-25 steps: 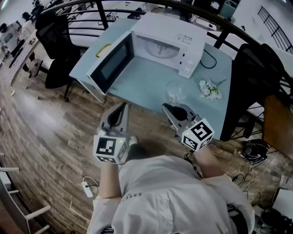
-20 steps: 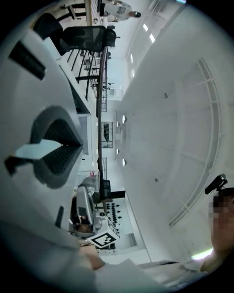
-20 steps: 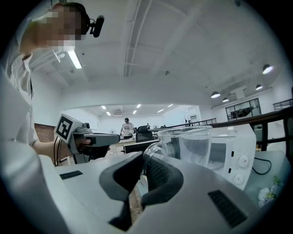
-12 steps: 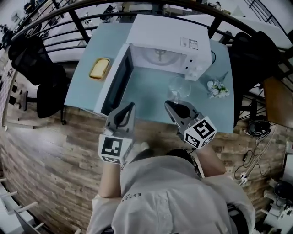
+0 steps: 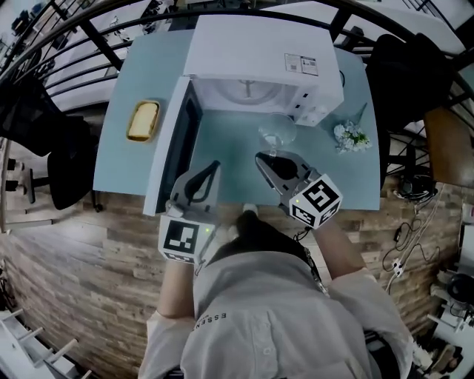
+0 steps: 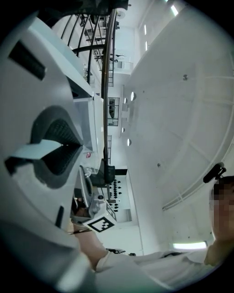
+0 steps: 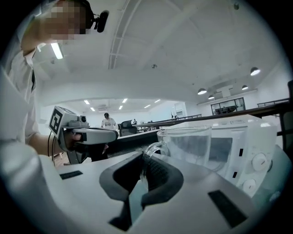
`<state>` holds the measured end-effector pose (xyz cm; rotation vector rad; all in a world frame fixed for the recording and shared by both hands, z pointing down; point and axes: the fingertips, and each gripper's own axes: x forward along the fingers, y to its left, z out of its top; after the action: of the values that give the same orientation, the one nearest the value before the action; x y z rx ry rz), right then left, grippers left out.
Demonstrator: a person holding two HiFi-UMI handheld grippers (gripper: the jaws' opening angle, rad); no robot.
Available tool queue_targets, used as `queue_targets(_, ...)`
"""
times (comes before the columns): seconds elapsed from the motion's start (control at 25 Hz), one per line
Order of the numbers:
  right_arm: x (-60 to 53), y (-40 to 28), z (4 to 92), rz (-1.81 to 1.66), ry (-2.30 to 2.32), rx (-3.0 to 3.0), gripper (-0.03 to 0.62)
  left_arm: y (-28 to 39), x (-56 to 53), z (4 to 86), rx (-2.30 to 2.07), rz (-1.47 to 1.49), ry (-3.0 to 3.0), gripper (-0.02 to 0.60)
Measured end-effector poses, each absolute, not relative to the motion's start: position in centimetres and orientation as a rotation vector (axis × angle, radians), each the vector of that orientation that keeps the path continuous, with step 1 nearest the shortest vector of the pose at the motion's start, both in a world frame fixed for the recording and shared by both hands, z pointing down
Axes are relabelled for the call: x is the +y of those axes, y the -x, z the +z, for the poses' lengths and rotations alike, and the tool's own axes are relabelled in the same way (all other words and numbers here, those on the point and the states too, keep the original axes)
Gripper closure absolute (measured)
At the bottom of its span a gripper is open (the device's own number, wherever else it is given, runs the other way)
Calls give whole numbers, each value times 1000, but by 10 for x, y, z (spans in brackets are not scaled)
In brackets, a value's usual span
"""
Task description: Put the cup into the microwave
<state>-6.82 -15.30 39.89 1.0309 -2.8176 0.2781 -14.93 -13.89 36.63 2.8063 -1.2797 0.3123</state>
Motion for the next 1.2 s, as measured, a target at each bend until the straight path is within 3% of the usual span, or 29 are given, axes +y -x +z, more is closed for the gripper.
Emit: queue_targets(1.2, -354, 80, 501, 323, -924, -2828, 574, 130, -273, 443, -1316, 260, -2696, 580)
